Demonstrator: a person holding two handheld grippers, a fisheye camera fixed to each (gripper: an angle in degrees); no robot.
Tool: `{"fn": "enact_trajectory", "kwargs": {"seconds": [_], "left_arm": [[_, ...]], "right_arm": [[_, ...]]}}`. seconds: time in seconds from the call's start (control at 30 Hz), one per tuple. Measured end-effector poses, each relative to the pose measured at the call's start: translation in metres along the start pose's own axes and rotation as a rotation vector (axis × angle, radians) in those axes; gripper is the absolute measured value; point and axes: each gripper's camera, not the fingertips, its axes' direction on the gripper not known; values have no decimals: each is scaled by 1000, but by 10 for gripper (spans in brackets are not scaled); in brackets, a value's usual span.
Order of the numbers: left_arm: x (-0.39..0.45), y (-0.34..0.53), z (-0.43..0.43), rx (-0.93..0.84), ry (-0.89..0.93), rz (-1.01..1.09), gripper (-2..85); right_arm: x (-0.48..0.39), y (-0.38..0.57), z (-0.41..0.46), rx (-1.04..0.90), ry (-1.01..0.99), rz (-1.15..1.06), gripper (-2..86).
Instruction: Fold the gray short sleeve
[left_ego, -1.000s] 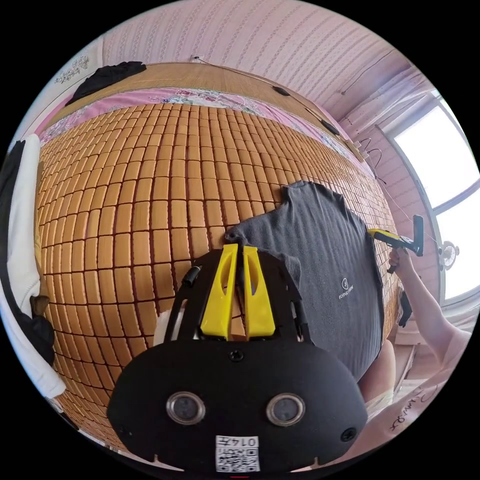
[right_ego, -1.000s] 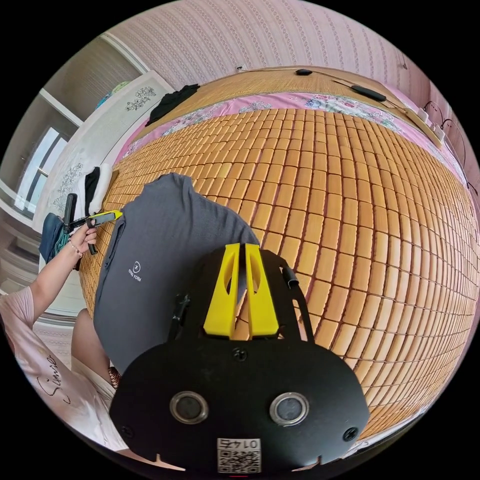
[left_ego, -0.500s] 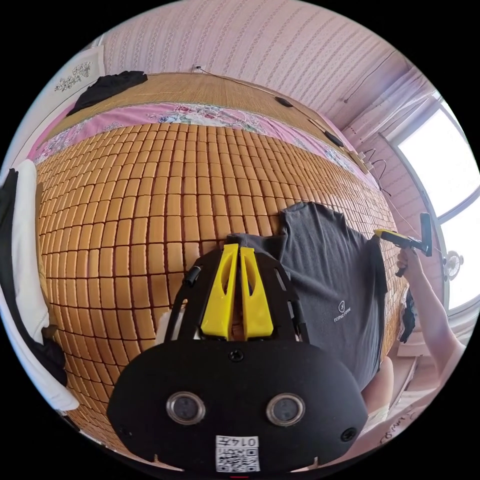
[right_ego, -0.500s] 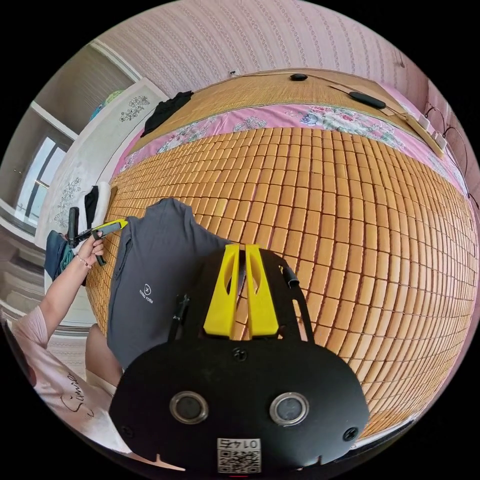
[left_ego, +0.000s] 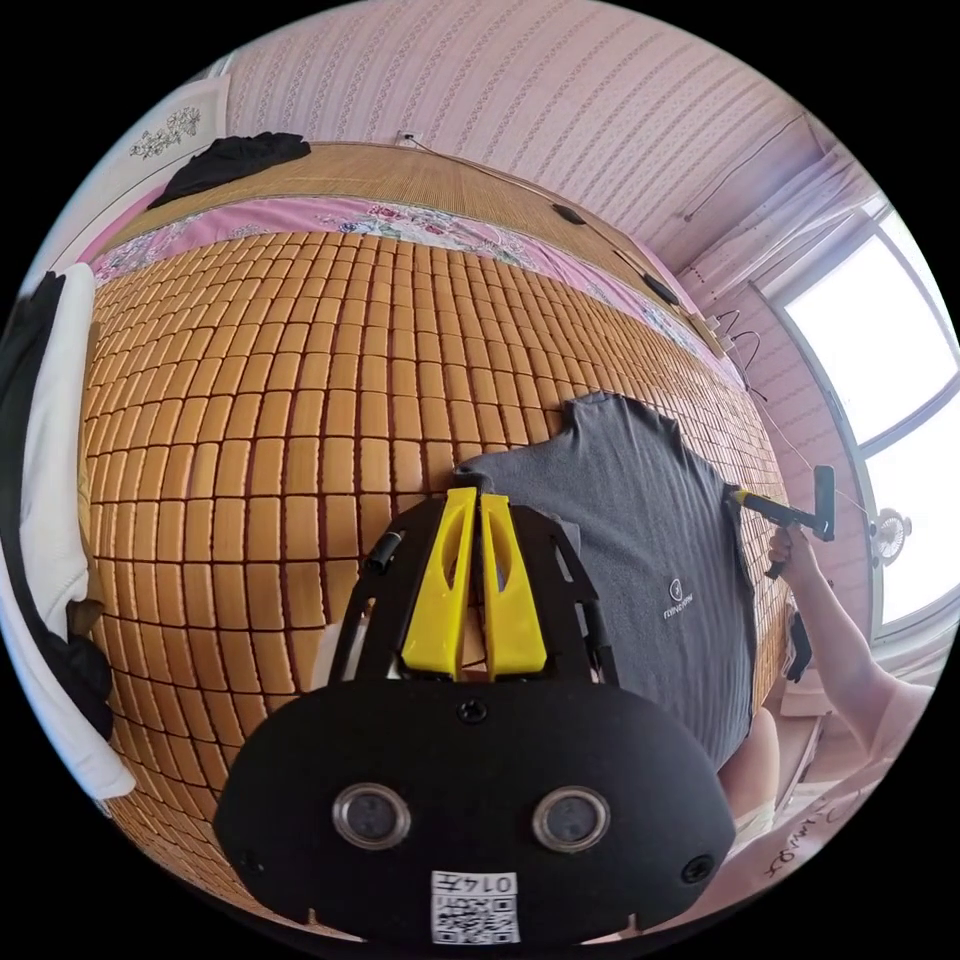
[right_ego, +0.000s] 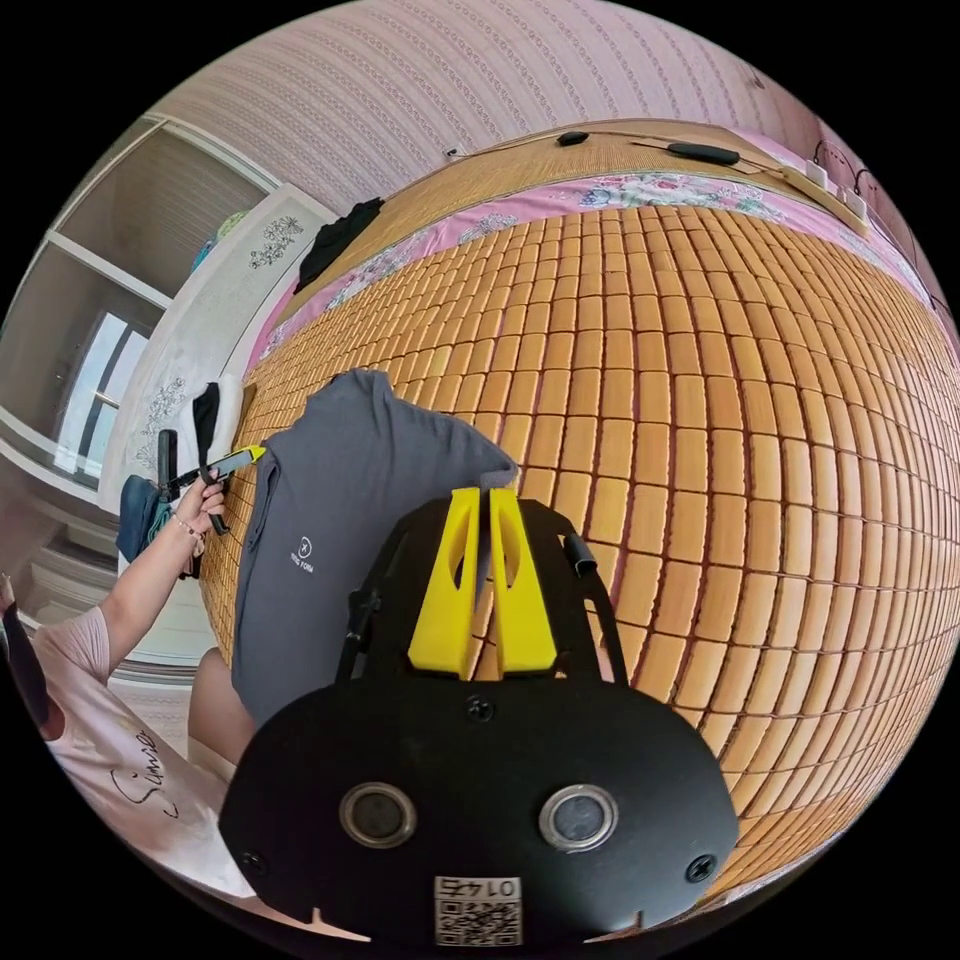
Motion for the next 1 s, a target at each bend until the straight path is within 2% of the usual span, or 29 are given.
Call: {"fn": "enact_trajectory", "kwargs": {"seconds": [0.33, 0.5, 0.6, 0.8, 0.83, 1.0], "left_arm": [[9, -27, -22, 187, -13, -47, -10], [14, -25, -35, 171, 43, 9, -10], [18, -6, -61, 189, 90, 73, -10], [13, 83, -125, 181, 193, 147, -10], [7, 106, -123, 129, 226, 131, -10], [-3, 187, -82, -93, 169, 55, -10]], "right_arm": [[-6, -64, -49, 141, 58, 65, 6], [-16, -64, -72, 151, -8, 34, 6], [-30, -39, -96, 164, -55, -24, 6], [-57, 75, -152, 145, -165, -111, 6], [-56, 102, -149, 93, -178, -99, 7], [-42, 185, -93, -133, -101, 17, 7]]}}
